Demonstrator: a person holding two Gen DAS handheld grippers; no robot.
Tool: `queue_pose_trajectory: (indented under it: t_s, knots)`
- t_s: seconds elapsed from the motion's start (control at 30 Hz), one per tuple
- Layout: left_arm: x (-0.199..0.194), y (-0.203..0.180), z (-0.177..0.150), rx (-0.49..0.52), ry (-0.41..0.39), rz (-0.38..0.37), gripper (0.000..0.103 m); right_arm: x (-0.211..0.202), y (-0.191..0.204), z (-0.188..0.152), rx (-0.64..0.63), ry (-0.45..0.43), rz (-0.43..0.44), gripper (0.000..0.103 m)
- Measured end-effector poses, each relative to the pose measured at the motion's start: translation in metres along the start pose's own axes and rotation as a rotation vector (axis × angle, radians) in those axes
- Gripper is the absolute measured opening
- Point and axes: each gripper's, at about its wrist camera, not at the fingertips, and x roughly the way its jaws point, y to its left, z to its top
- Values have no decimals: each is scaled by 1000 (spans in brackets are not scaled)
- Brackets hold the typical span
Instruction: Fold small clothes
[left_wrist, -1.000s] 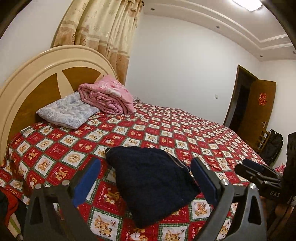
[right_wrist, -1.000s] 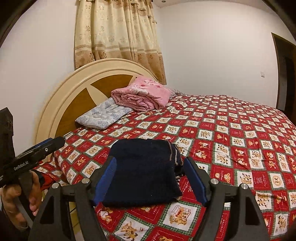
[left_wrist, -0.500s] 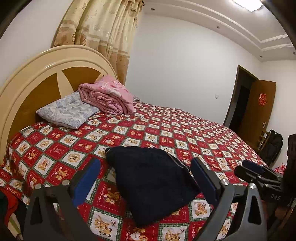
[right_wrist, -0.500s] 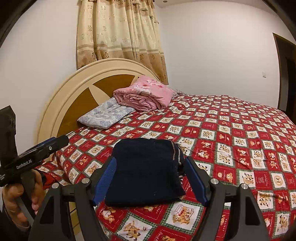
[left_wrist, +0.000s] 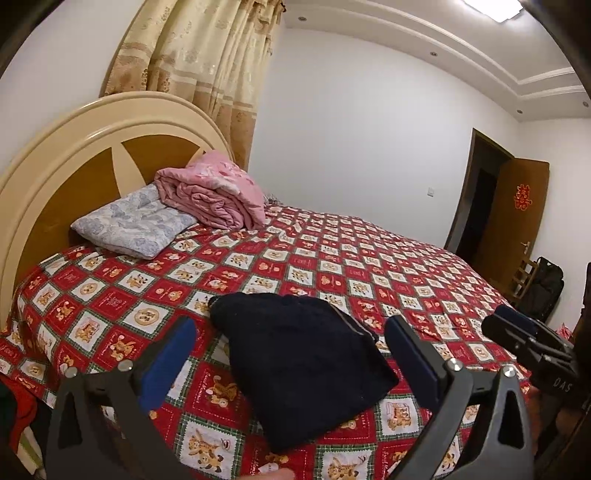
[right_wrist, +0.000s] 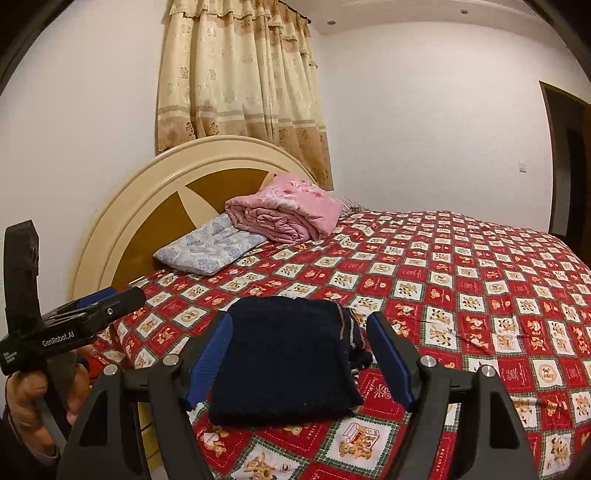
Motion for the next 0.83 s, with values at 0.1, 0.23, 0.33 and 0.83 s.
queue_pose_trajectory:
  t_s: [0.1,0.23,0.33,0.83]
  knots:
    - [0,0,2,-7,-5,2,103,1,2,-2,-9,6,1,76]
    - [0,-1,3,0,-3,17,103,3,4,-3,-15,10,4,76]
    - [0,-2,3,9,-1,28,103,3,5,-4,-17,9,6,76]
    - [4,-6,-1,27,-1,46,103,3,8,-10,-31,11,17,76]
